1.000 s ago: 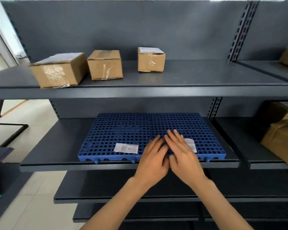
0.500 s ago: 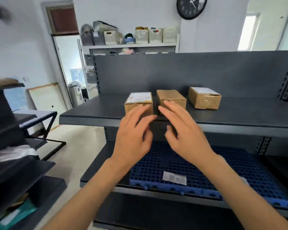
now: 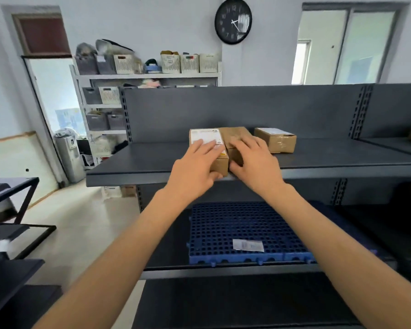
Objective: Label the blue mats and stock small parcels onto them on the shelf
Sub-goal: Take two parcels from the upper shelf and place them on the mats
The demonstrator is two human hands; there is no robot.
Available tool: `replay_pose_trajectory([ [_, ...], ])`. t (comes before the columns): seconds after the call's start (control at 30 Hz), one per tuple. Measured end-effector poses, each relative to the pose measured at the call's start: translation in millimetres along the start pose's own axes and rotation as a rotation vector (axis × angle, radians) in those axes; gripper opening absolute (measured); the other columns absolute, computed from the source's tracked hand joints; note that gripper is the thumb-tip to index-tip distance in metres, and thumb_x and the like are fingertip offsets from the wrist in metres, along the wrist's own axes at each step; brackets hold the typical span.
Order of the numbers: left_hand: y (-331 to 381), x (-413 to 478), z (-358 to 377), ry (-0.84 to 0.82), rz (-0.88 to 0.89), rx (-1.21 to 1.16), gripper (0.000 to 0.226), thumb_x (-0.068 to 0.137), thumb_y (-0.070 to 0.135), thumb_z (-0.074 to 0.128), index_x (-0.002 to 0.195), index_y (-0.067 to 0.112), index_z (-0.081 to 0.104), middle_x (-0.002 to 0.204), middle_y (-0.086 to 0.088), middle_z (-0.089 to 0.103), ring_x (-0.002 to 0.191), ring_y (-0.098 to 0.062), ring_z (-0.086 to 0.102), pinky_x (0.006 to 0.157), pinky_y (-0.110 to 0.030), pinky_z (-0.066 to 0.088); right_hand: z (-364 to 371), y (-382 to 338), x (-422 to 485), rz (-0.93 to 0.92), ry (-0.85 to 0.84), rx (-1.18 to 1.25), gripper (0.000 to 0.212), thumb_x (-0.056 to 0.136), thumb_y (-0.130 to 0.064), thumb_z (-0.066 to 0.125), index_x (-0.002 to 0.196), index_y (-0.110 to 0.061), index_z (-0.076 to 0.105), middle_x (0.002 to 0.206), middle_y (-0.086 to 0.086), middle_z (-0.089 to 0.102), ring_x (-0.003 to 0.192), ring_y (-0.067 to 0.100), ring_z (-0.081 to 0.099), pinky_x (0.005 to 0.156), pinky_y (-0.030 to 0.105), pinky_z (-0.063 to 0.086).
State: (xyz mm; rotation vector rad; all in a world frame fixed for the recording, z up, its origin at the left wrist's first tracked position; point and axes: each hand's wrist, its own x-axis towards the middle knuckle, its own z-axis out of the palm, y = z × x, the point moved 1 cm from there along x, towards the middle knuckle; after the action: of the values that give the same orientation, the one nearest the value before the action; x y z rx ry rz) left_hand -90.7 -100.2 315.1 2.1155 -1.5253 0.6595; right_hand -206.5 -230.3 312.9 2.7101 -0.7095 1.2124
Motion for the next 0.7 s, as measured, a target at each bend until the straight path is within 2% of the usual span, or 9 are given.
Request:
replay_pose_trajectory([
  [0.07, 0.6, -23.7, 0.6, 0.069, 0.041, -0.04, 0.071, 0.083, 0.036, 0.071, 0.145, 0.034, 0.036, 0.154, 0.013, 0.032, 0.145, -0.015, 0.019, 0.093, -0.049, 0.051, -7.4, -9.9, -20.3, 0.008, 0.157, 0.009, 0.036, 0.087, -0.031, 0.06, 0.122, -0.024, 0.061, 0.131, -0.005, 0.057, 0.129, 0.022, 0.043, 0.07, 0.042, 0.056],
  [0.13, -1.2, -46.6, 4.2, 0.142, 0.089, -0.056, 0.07, 0.082, 0.033, 0.072, 0.144, 0.029, 0.04, 0.152, 0.008, 0.037, 0.145, -0.019, 0.023, 0.092, -0.046, 0.053, -6.9, -17.6, -38.3, -0.011, 0.24, 0.022, 0.033, 0.087, -0.035, 0.059, 0.118, -0.023, 0.063, 0.131, -0.005, 0.058, 0.128, 0.021, 0.045, 0.074, 0.039, 0.056],
  [0.27, -3.8, -67.9, 6.0, 0.184, 0.119, -0.029, 0.068, 0.083, 0.03, 0.072, 0.143, 0.026, 0.042, 0.151, 0.006, 0.039, 0.145, -0.021, 0.023, 0.086, -0.045, 0.055, -4.5, -32.8, -39.3, 0.069, 0.185, -0.041, 0.039, 0.086, -0.042, 0.06, 0.117, -0.018, 0.057, 0.136, 0.003, 0.054, 0.136, 0.027, 0.037, 0.073, 0.041, 0.054],
  [0.4, -3.8, -83.4, -3.3, 0.169, 0.099, -0.054, 0.068, 0.083, 0.031, 0.071, 0.144, 0.029, 0.041, 0.153, 0.007, 0.036, 0.145, -0.018, 0.021, 0.087, -0.045, 0.053, -7.6, -49.7, -45.7, 0.138, 0.216, -0.062, 0.039, 0.085, -0.044, 0.061, 0.115, -0.019, 0.056, 0.124, 0.001, 0.059, 0.133, 0.024, 0.04, 0.067, 0.04, 0.053],
  [0.47, -7.2, -109.0, -5.8, 0.2, 0.097, -0.098, 0.067, 0.083, 0.031, 0.071, 0.144, 0.028, 0.042, 0.153, 0.007, 0.037, 0.145, -0.018, 0.021, 0.093, -0.044, 0.051, -7.9, -62.1, -77.7, 0.101, 0.264, -0.054, 0.045, 0.085, -0.043, 0.059, 0.124, -0.02, 0.056, 0.134, 0.0, 0.056, 0.136, 0.024, 0.038, 0.072, 0.038, 0.055],
  [0.53, -10.4, -146.5, -0.7, 0.251, 0.113, -0.102, 0.066, 0.083, 0.03, 0.073, 0.142, 0.024, 0.045, 0.151, 0.003, 0.039, 0.145, -0.021, 0.024, 0.104, -0.037, 0.042, -1.4, -74.3, -125.8, 0.051, 0.295, -0.044, 0.05, 0.087, -0.039, 0.059, 0.133, -0.021, 0.055, 0.142, 0.002, 0.051, 0.14, 0.026, 0.035, 0.08, 0.035, 0.053],
  [0.63, -9.2, -206.0, 23.1, 0.33, 0.08, -0.095, 0.059, 0.083, 0.03, 0.073, 0.137, 0.02, 0.052, 0.147, -0.001, 0.045, 0.142, -0.025, 0.031, 0.111, -0.025, 0.029, 23.3, -89.1, -199.1, 0.001, 0.313, -0.017, 0.048, 0.085, -0.031, 0.063, 0.132, -0.018, 0.059, 0.143, 0.01, 0.051, 0.139, 0.034, 0.036, 0.094, 0.043, 0.051],
  [0.7, -8.6, -226.1, 47.1, 0.298, 0.071, -0.127, 0.055, 0.084, 0.028, 0.072, 0.136, 0.02, 0.053, 0.146, -0.002, 0.047, 0.142, -0.026, 0.031, 0.112, -0.023, 0.028, 44.6, -90.6, -225.3, 0.03, 0.252, 0.008, 0.047, 0.085, -0.03, 0.065, 0.13, -0.017, 0.06, 0.143, 0.01, 0.051, 0.139, 0.036, 0.036, 0.092, 0.047, 0.053],
])
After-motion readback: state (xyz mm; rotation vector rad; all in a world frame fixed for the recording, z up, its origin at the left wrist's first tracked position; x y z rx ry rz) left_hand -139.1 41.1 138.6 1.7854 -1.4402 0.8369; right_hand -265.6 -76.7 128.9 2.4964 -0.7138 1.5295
